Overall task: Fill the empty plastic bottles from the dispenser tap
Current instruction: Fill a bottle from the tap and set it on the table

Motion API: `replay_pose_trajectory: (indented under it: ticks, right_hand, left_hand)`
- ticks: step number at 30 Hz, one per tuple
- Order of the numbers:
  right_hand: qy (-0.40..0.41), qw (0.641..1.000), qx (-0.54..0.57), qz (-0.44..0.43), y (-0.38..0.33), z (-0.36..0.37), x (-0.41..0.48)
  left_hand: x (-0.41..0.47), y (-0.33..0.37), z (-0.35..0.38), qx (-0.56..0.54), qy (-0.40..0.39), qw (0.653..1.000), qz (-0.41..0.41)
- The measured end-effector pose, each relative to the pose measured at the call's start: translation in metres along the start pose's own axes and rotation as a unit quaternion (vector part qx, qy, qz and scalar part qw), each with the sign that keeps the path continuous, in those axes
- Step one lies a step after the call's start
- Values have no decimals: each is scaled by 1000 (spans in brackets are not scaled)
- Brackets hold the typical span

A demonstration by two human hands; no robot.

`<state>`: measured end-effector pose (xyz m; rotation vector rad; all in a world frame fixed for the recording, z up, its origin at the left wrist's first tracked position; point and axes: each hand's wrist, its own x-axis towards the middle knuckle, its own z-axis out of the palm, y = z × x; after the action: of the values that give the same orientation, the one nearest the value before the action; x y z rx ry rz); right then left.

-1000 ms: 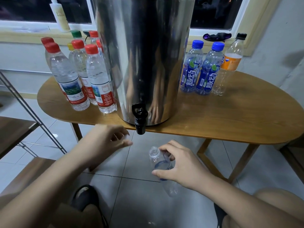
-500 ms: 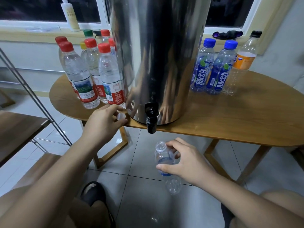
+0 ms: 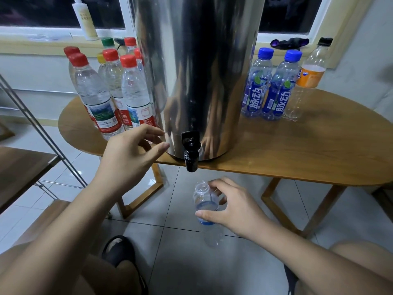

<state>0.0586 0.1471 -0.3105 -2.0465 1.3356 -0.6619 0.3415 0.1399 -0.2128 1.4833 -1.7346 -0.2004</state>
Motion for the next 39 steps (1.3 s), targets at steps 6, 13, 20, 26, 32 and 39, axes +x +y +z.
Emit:
replay_pose_trajectory:
  ticks: [6, 13, 20, 26, 32, 39]
  right_hand:
    - [-2, 1000, 24, 9, -5, -1, 1]
    - [2, 998, 54, 13, -10, 8, 6]
    - [-6, 997, 81, 13, -12, 15, 10]
    - [2, 996, 84, 13, -9, 17, 14]
    - [-2, 998, 64, 22, -3, 23, 18]
    - [-2, 998, 61, 21, -2, 27, 21]
  left_hand:
    - [-11, 33, 2, -73, -19, 994, 73]
    - [-12, 39, 12, -63, -21, 986, 152]
    - [-9, 41, 12, -62, -16, 983, 174]
    - [-12, 44, 12, -39, 0, 978, 204]
    - [-15, 46, 14, -21, 7, 976, 215]
    - [-17, 46, 16, -20, 16, 977, 212]
